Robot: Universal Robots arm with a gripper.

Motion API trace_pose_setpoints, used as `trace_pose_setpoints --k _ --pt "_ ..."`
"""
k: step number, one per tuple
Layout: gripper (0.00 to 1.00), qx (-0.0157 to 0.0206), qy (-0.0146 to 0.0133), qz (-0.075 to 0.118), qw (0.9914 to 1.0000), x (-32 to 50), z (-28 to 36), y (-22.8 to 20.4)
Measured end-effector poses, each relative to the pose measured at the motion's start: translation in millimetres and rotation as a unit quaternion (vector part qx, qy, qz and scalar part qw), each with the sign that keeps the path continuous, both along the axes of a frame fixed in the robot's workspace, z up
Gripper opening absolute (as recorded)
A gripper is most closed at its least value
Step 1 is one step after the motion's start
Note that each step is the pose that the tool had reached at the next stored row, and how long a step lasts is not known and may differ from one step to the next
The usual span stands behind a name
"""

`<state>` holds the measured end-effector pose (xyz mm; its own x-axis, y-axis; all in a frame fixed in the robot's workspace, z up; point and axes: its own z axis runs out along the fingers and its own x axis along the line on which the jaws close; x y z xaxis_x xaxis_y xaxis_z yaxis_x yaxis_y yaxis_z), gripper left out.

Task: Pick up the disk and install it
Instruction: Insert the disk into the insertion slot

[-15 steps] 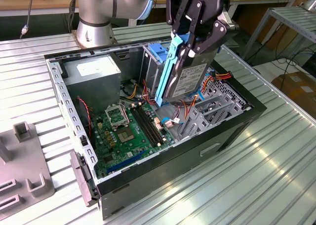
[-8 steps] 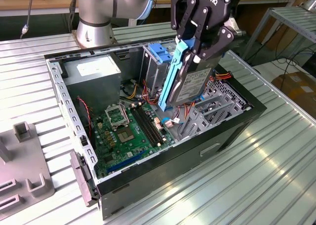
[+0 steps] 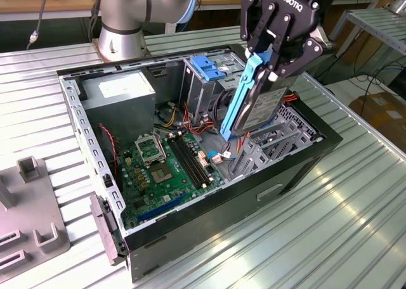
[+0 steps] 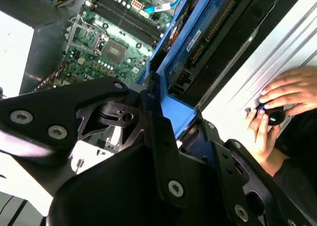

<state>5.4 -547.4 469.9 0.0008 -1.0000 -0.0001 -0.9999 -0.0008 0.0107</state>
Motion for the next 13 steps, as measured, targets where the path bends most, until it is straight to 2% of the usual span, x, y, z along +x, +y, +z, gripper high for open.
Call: trace_pose_setpoints --k 2,4,7,10,13 --pt "0.37 0.0001 0.0000 0.000 1.00000 7.0 -0.2 0.0" --pt "0.37 0.0001 0.0000 0.000 1.00000 20.2 -0.5 0.0" --pt "0.37 0.0001 0.0000 0.000 1.00000 28.4 -0.6 0.0" --pt "0.37 0.0000 0.0000 0.000 1.00000 31.2 -1.2 0.0" --pt "0.37 0.0001 0.0000 0.000 1.00000 44.1 -2.7 -0.1"
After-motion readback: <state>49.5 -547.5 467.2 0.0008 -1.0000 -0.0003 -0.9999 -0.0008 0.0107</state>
